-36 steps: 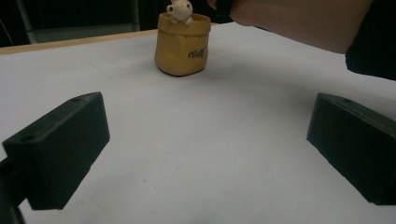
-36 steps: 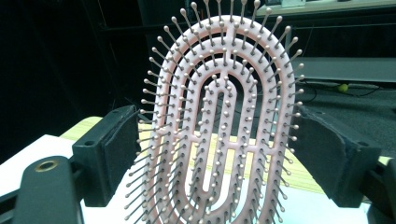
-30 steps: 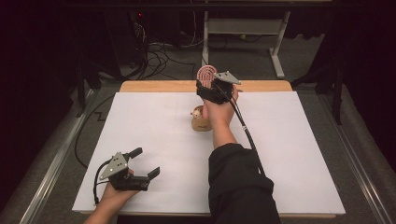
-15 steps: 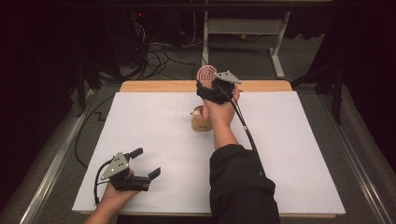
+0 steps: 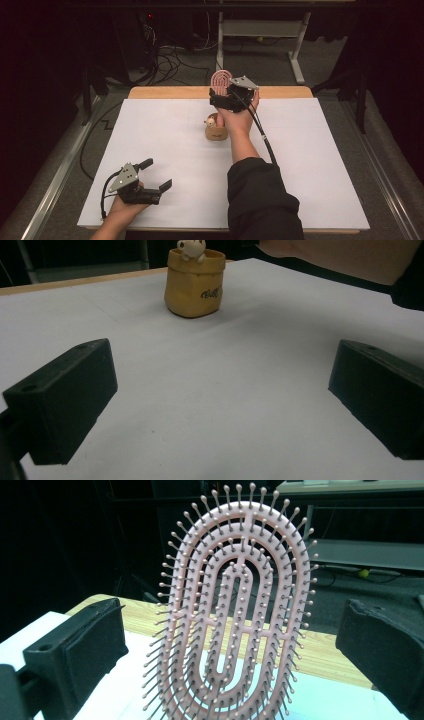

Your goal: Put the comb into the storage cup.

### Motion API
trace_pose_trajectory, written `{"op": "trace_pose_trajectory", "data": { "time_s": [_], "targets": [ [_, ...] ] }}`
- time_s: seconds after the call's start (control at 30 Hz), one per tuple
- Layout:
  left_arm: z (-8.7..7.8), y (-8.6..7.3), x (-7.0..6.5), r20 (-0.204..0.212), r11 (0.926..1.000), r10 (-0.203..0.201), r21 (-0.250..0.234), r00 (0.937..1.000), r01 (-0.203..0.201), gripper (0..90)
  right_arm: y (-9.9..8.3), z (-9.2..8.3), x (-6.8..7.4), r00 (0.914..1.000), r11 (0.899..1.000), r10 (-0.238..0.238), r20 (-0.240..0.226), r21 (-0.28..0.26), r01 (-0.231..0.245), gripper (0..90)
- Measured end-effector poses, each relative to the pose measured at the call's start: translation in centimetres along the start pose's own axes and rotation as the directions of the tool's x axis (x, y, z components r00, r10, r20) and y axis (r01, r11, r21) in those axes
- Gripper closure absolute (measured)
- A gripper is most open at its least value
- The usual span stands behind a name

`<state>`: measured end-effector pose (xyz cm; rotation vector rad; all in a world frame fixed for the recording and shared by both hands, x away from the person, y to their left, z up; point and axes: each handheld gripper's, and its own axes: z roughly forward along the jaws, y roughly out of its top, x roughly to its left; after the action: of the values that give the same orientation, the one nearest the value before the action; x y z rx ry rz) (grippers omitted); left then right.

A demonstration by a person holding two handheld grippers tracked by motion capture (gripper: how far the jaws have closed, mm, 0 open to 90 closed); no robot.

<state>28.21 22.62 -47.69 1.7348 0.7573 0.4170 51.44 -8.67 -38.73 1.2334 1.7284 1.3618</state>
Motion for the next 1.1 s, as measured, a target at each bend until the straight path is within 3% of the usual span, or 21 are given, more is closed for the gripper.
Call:
{"op": "trace_pose_trajectory", "data": {
  "time_s": [0.33,0.6,0.83,1.1],
  "targets": [
    [0.1,0.1,0.1,-0.003,1.0,0.005,-0.002,1.0,-0.005,0.0,0.1,-2.0,0.7,0.9996,1.0,-0.027,-0.007,-0.002,0.027,0.2],
    [0.2,0.1,0.1,-0.004,1.0,0.0,-0.001,1.0,0.0,0.0,-0.6,-4.3,0.4,0.9996,1.0,-0.025,-0.014,0.002,0.025,0.2],
    [0.2,0.1,0.2,-0.003,1.0,-0.006,-0.002,1.0,0.006,0.0,-2.3,-6.2,-0.3,0.9981,0.998,-0.053,-0.031,0.035,0.054,0.2],
    [0.3,0.2,0.1,-0.003,0.9998,-0.02,-0.006,0.9998,0.02,0.0,-5.7,-7.7,-1.3,0.9967,0.994,-0.064,-0.051,0.087,0.068,0.2]
  ]
}}
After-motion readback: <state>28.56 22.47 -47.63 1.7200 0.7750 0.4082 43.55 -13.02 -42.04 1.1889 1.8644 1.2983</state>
